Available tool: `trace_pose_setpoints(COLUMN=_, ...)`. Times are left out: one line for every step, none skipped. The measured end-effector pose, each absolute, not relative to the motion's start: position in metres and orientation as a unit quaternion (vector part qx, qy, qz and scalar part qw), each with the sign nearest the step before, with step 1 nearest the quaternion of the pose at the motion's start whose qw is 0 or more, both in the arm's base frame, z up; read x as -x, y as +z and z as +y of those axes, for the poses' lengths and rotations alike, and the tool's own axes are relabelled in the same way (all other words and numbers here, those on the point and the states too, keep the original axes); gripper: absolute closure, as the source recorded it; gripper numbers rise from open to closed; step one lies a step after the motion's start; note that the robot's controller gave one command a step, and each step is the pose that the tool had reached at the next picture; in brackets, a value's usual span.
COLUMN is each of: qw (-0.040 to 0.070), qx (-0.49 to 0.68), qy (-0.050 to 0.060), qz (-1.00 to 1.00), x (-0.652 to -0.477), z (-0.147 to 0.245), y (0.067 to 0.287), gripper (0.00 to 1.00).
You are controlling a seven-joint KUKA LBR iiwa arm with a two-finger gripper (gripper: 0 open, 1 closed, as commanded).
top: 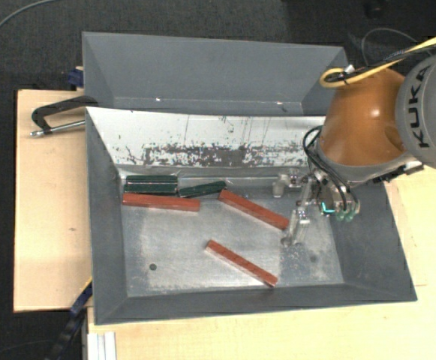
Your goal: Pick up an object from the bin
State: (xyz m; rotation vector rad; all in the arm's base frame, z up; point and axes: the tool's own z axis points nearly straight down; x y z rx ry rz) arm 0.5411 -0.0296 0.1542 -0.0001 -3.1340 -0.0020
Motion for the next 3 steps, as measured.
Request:
trace_pose_setpoints(qw=0.002, qx=-0.006, qy=-0.001, qz=-1.000, x=-0.578, z=-0.017, y=0.066, gripper=0.00)
trace_pose_setpoints(qw=0.000, qx=-0.005, qy=0.000, qz=-1.000, x=-0.578, z=-0.017, y=0.071, gripper=1.00)
trace_pose_setpoints(qw=-0.008, qx=-0.046, qy=0.001, qz=-0.999, x=-0.604, z=-0.023, y=0.235, gripper=1.00)
